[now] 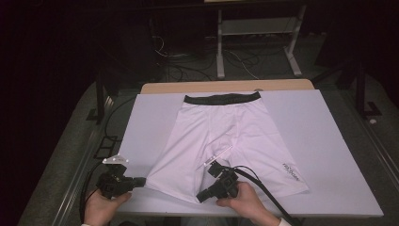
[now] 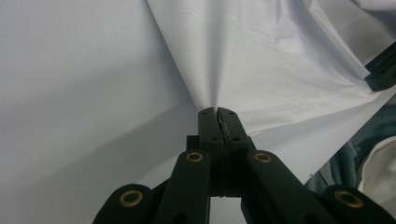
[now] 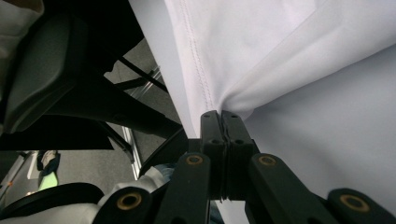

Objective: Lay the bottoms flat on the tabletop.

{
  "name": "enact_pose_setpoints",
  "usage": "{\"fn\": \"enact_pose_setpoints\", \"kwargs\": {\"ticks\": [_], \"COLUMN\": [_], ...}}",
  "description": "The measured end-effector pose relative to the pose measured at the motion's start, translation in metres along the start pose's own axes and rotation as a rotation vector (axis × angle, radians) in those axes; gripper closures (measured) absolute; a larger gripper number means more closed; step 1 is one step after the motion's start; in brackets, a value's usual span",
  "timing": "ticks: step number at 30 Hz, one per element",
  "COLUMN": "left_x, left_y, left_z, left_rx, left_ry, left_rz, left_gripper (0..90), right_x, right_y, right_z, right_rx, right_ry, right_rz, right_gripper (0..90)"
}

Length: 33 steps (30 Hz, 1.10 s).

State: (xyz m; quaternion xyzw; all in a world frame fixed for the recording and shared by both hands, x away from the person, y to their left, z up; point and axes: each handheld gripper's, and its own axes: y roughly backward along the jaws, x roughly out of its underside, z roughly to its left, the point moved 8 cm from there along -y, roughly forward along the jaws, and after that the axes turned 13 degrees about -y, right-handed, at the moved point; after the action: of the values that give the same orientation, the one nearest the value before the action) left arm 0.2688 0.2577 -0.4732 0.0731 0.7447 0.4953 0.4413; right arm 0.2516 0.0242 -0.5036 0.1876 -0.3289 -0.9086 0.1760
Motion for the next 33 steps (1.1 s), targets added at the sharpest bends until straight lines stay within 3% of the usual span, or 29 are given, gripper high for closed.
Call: {"fn": "enact_pose_setpoints", "kwargs": {"ticks": [6,15,18,22,24,28,33], "left_x": [0.003,0.006,0.005,0.0,-0.003,-0.011,-0.025], "left_y": [-0.008,-0.012,-0.01,-0.008,-0.008,-0.008,-0.008], "left_z": [0.005,0.006,0.004,0.002,0.001,-0.002,-0.005], "left_rx": [-0.028,-0.014,-0.003,0.007,-0.002,-0.001,0.019], "left_ry": [-0.008,0.007,0.005,0.006,0.002,-0.008,-0.014], "left_rz": [0.025,0.032,0.024,0.0,-0.014,-0.049,-0.111], "left_gripper": [88.5,88.2,87.1,78.0,68.8,50.5,36.9], "right_x": [0.002,0.004,0.005,0.007,0.006,0.004,-0.001], "right_y": [-0.005,-0.015,-0.012,-0.005,-0.001,0.013,0.031], "right_z": [0.005,0.003,0.005,0.005,0.003,-0.002,-0.007], "right_rx": [-0.02,-0.017,-0.033,-0.019,-0.006,0.031,0.07], "right_ry": [-0.002,-0.003,-0.015,0.0,0.017,0.065,0.103], "right_rz": [0.013,0.035,0.042,0.036,0.02,-0.034,-0.093], "right_gripper": [87.5,86.7,80.8,73.2,69.7,59.4,49.0]}}
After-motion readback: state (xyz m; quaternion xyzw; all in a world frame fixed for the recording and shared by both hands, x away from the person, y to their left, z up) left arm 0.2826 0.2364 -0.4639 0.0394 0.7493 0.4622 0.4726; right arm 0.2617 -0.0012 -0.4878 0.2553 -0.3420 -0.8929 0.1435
